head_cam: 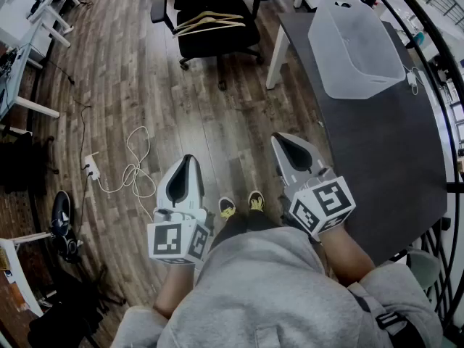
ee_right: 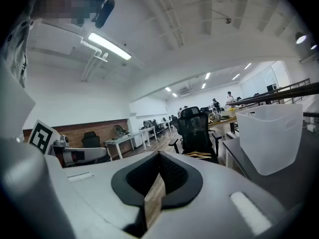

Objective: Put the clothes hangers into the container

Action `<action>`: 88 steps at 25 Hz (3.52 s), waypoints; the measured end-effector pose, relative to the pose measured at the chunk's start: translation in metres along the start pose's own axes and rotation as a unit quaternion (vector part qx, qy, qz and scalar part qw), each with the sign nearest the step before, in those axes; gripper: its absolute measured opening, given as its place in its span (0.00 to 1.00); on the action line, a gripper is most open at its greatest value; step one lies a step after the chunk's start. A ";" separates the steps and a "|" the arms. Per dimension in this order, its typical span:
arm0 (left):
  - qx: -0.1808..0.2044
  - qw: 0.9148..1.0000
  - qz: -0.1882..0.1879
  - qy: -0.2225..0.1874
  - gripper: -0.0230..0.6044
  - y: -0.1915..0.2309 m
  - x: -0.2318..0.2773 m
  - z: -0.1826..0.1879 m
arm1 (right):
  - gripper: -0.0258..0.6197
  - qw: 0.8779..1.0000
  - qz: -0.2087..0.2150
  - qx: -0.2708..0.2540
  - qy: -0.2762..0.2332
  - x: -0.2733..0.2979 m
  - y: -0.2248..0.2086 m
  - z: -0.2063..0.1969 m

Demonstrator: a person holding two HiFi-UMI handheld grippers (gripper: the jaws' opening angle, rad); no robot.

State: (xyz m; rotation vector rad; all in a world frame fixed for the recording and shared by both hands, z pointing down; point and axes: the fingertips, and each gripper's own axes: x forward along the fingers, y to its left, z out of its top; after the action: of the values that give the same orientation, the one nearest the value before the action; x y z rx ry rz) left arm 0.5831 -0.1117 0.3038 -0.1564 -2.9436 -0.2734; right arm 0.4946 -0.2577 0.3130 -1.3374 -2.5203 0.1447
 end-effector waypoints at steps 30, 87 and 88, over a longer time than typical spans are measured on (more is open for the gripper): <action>-0.023 0.999 -0.038 -0.028 0.05 0.064 -0.032 0.015 | 0.04 0.999 -0.023 0.003 -0.023 0.022 0.078 0.010; -0.006 1.000 -0.018 0.013 0.05 0.127 0.266 0.067 | 0.04 0.999 0.023 0.026 -0.026 0.262 -0.103 0.077; -0.003 1.000 -0.017 0.013 0.05 0.126 0.271 0.068 | 0.04 0.999 0.025 0.028 -0.027 0.266 -0.106 0.078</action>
State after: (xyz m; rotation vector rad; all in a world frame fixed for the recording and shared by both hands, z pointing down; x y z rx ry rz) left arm 0.3222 0.0485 0.3106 -0.1027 -2.9229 -0.2882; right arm 0.2463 -0.0957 0.3150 -1.3938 -2.5071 0.2638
